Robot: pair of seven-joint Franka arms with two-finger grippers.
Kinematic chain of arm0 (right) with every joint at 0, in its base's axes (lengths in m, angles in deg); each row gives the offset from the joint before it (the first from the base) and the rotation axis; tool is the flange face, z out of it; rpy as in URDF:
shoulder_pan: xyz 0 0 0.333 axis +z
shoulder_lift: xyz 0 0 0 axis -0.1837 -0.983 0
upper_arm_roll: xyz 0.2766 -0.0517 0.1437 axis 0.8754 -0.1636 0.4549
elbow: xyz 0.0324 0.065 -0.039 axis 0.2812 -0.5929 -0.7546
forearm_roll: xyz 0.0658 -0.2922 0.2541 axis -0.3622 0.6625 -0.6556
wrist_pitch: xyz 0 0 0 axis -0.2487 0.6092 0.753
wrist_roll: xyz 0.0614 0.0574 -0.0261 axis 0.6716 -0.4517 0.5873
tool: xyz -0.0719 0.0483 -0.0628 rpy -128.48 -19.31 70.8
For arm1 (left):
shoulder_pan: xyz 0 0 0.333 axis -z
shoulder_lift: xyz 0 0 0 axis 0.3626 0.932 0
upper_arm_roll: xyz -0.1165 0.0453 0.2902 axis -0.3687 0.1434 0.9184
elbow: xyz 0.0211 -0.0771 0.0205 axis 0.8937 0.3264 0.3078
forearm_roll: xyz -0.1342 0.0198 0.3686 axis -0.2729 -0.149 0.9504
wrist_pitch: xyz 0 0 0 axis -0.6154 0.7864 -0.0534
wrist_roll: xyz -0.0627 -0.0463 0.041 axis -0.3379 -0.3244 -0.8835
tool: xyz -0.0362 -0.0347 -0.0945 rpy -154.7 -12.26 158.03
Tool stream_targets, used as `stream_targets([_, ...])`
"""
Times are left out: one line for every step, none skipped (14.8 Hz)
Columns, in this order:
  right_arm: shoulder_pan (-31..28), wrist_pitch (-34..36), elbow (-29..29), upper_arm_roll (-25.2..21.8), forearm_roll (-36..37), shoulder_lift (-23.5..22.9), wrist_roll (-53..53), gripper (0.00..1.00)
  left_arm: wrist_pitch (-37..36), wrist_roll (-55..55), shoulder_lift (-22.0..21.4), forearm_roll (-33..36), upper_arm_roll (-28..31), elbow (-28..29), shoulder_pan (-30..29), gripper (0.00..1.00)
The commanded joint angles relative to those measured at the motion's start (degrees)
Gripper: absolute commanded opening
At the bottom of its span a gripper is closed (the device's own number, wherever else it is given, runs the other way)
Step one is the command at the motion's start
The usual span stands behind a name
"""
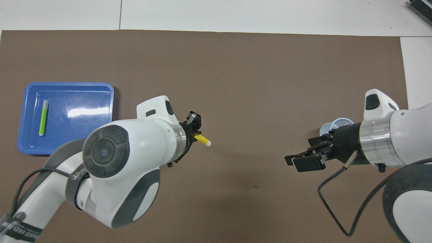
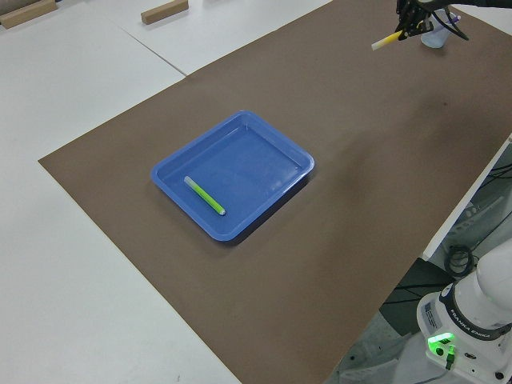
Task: Right arm passes pens to left for tray arrangement
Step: 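Carry the yellow pen with the left gripper while the right gripper withdraws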
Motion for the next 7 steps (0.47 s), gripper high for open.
stream_targets([-0.8, -2.1, -0.8, 0.4, 5.9, 0.5, -0.6, 1.00, -5.3, 14.0, -3.2, 0.1, -0.6, 3.1, -7.7, 0.00])
stream_targets([-0.8, -2.8, -1.1, 0.4, 8.0, 0.6, -0.7, 1.00, -7.0, 18.8, -3.3, 0.0, -0.6, 3.1, -10.0, 0.00])
stream_targets([-0.8, -3.5, -1.3, 0.4, 10.0, 0.6, -0.8, 1.00, -7.5, 22.7, -3.3, -0.1, -0.6, 3.1, -12.1, 0.00])
stream_targets([-0.9, -4.4, -1.6, 0.3, 12.1, 0.6, -0.9, 1.00, -7.9, 25.8, -3.3, -0.1, -0.5, 3.2, -14.2, 0.00])
stream_targets([-1.5, -5.3, -1.9, 0.3, 13.8, 0.6, -0.9, 1.00, -8.8, 30.3, -3.3, -0.1, -0.3, 3.6, -16.2, 0.00])
stream_targets([-2.4, -5.9, -2.5, 0.3, 14.8, 0.7, -0.9, 1.00, -10.0, 36.6, -3.0, -0.1, -0.3, 3.6, -19.2, 0.00])
stream_targets([-3.1, -6.0, -3.2, 0.3, 15.4, 0.8, -1.0, 1.00, -11.0, 42.9, -2.6, -0.1, -0.2, 3.6, -21.5, 0.00])
